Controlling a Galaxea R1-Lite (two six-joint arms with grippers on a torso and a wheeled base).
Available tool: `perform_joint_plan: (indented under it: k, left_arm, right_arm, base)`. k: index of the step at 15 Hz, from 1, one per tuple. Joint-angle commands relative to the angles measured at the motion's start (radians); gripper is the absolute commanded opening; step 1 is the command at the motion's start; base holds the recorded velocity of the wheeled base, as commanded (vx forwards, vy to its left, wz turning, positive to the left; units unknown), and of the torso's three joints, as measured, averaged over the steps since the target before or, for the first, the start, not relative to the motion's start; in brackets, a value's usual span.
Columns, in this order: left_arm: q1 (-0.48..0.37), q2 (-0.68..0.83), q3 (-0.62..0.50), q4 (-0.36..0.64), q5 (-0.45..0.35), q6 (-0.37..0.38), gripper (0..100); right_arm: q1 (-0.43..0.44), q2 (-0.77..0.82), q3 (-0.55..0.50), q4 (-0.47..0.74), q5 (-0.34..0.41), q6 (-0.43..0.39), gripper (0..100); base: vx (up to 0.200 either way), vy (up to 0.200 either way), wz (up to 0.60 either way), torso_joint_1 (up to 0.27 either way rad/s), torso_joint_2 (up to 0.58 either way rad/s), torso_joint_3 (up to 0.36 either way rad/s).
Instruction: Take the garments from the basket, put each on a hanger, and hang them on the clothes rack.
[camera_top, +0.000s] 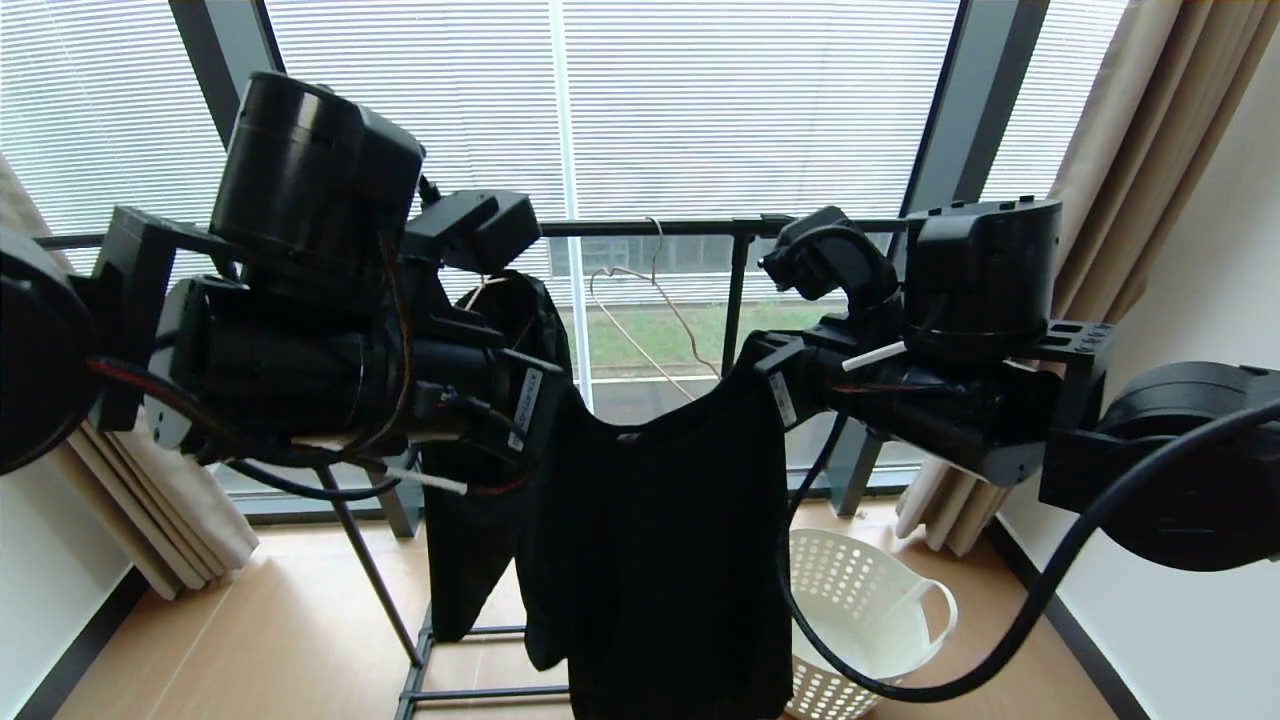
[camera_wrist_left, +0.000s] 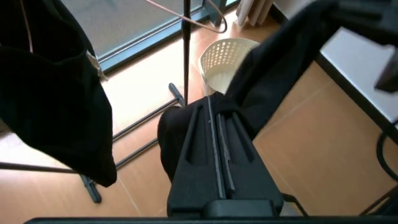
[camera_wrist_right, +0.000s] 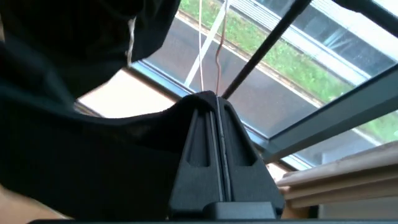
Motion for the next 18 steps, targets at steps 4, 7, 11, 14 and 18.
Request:
perform_joint_plan:
  k: [4,7,11,14,18]
  left_arm:
    - [-0.135,-0.029,0.158,0.002,-0.002,-0.008,0]
    - [-0.25,-0.005,0.172,-0.001,-0.014,-0.05,0]
    - [-0.305,0.036,0.138,-0.007,-0.014,-0.114,0]
    - [-0.271,0.029,0.157,-0.005,-0.005,-0.119,0]
    - [-0.07,-0.02,0.152,-0.007,-0.005,-0.116,0]
  right_arm:
    - [0.014,0.153,-0.153,0.009,-0.034,0.14,0]
    - [0.051,0.207,-0.199,0.003,-0.052,0.198,0]
    - [0.07,0.213,-0.198,0.002,-0.052,0.213,0]
    - [0.063,0.19,-0.193,0.003,-0.055,0.212,0]
    - [0.014,0.093,-0.135,0.015,-0.052,0.146,0]
  base:
    - [0.0,0.0,0.0,0.0,0.0,0.0]
    - [0.0,0.0,0.0,0.0,0.0,0.0]
    - [0.0,0.0,0.0,0.0,0.0,0.0]
    - [0.0,0.0,0.0,0.0,0.0,0.0]
    - [0.0,0.0,0.0,0.0,0.0,0.0]
